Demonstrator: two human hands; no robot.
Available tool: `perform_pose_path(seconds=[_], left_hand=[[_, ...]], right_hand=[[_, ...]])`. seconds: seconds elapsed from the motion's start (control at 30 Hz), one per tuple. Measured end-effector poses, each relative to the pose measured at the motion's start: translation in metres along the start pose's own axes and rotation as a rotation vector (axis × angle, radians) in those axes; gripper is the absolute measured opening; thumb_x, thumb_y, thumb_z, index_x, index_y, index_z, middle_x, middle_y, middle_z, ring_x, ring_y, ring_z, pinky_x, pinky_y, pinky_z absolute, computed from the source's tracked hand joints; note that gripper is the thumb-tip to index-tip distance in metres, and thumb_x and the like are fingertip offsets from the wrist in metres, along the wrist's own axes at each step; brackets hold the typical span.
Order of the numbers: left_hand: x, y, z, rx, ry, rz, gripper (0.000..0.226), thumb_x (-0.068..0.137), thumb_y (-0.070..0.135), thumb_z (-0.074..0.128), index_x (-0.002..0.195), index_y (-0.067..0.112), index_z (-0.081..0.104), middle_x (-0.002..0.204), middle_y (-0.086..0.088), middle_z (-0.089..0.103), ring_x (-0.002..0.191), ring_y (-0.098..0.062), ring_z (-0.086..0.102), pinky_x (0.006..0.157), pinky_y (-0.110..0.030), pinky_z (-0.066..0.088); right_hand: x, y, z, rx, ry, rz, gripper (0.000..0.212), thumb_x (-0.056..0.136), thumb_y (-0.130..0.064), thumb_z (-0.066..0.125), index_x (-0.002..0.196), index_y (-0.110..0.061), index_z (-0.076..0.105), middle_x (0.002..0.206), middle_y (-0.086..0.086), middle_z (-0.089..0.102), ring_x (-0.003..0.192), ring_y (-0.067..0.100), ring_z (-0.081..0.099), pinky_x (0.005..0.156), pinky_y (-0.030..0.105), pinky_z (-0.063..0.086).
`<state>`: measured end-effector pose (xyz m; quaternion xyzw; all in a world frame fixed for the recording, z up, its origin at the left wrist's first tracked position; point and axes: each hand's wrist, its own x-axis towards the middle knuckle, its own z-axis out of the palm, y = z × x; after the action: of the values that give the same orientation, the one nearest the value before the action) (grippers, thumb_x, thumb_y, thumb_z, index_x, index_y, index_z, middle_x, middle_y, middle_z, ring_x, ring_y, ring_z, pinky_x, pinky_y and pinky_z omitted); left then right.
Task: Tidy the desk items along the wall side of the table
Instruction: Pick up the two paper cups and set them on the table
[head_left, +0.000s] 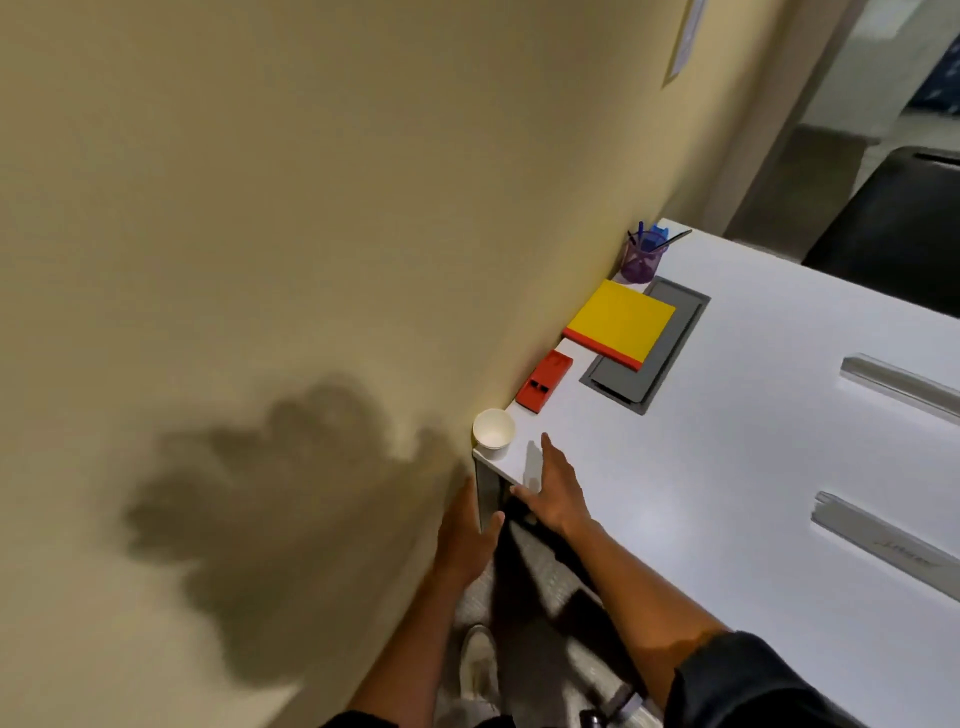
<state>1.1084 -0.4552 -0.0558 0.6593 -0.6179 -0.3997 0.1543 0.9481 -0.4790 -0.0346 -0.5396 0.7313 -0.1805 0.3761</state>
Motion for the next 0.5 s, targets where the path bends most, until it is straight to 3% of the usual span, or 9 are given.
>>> perform_pose_path(seconds=[0.1,0.23,0.33,0.5], left_hand=[[0.034,0.000,0.003,-0.069,-0.076,-0.003,0.078,0.094,0.028,0.058,0.155,0.016,0.011,0.161,-0.008,0.018,0.148,-0.024,0.020,0.111,-0.021,0.011],[0.064,0.004,0.006,-0.163,-0.103,-0.041,0.076,0.091,0.017,0.062,0.153,0.011,0.018,0.157,-0.010,0.029,0.145,-0.025,0.029,0.120,-0.036,0.024],[0.081,0.008,0.007,-0.228,-0.074,-0.071,0.070,0.088,0.009,0.064,0.149,0.008,0.029,0.148,-0.013,0.043,0.137,-0.028,0.042,0.113,-0.045,0.035],[0.104,0.018,0.008,-0.285,-0.036,-0.082,0.067,0.086,0.003,0.066,0.146,0.007,0.035,0.138,-0.015,0.055,0.129,-0.029,0.051,0.108,-0.046,0.041]], right_hand=[[0.032,-0.001,0.000,0.091,-0.020,0.053,0.094,0.083,-0.036,0.075,0.155,-0.019,0.018,0.159,0.003,0.030,0.146,0.027,0.029,0.121,0.044,0.025],[0.057,0.000,0.005,0.180,-0.050,0.103,0.086,0.077,-0.032,0.081,0.148,-0.017,0.035,0.149,0.003,0.046,0.137,0.026,0.043,0.115,0.038,0.035],[0.071,0.000,0.010,0.198,-0.049,0.092,0.072,0.074,-0.029,0.084,0.136,-0.018,0.050,0.140,0.003,0.055,0.127,0.025,0.051,0.099,0.026,0.036],[0.088,-0.004,0.018,0.201,-0.048,0.086,0.070,0.074,-0.025,0.083,0.137,-0.021,0.053,0.140,0.002,0.056,0.125,0.022,0.053,0.096,0.022,0.035]])
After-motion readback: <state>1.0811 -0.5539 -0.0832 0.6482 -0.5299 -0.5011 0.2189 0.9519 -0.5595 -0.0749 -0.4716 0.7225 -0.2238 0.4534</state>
